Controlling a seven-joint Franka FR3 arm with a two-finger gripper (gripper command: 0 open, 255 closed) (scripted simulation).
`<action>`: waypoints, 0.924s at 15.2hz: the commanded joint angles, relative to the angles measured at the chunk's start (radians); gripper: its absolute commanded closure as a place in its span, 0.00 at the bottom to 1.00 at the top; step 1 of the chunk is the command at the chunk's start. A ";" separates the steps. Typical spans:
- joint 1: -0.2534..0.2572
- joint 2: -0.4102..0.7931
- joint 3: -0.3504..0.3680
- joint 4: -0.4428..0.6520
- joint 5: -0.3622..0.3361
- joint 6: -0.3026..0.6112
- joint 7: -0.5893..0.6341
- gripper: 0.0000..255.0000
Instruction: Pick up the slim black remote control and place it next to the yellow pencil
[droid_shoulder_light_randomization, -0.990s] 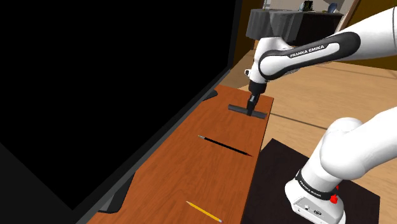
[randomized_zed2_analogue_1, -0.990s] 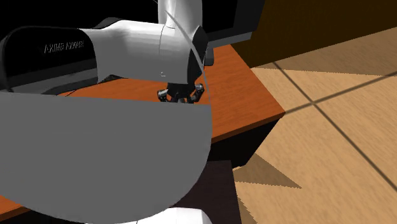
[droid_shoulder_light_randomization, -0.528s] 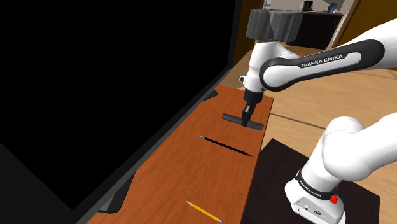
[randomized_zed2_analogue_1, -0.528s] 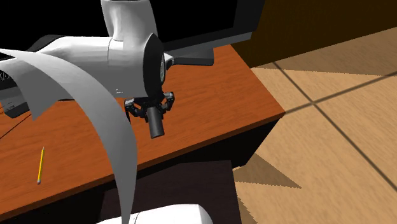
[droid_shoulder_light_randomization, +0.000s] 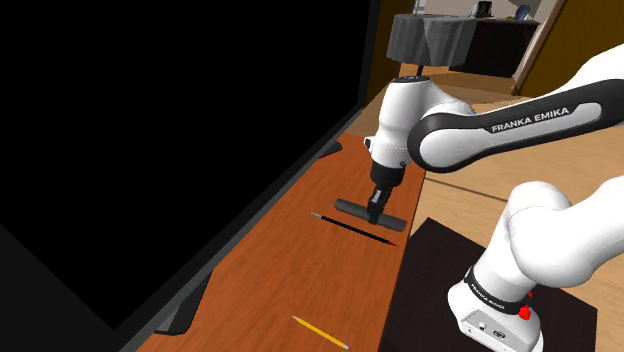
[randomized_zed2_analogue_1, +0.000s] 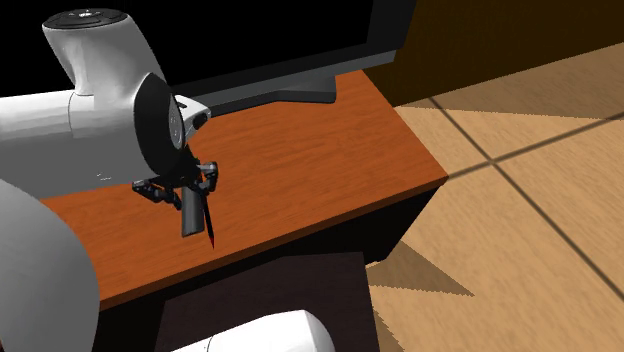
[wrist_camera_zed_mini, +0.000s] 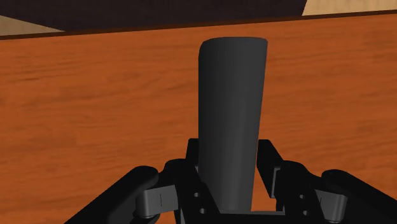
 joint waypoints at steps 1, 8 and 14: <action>0.037 -0.005 0.047 0.010 0.035 -0.009 0.059 1.00; 0.140 0.070 0.206 0.072 0.135 0.028 0.243 1.00; 0.190 0.184 0.341 0.173 0.179 0.068 0.399 1.00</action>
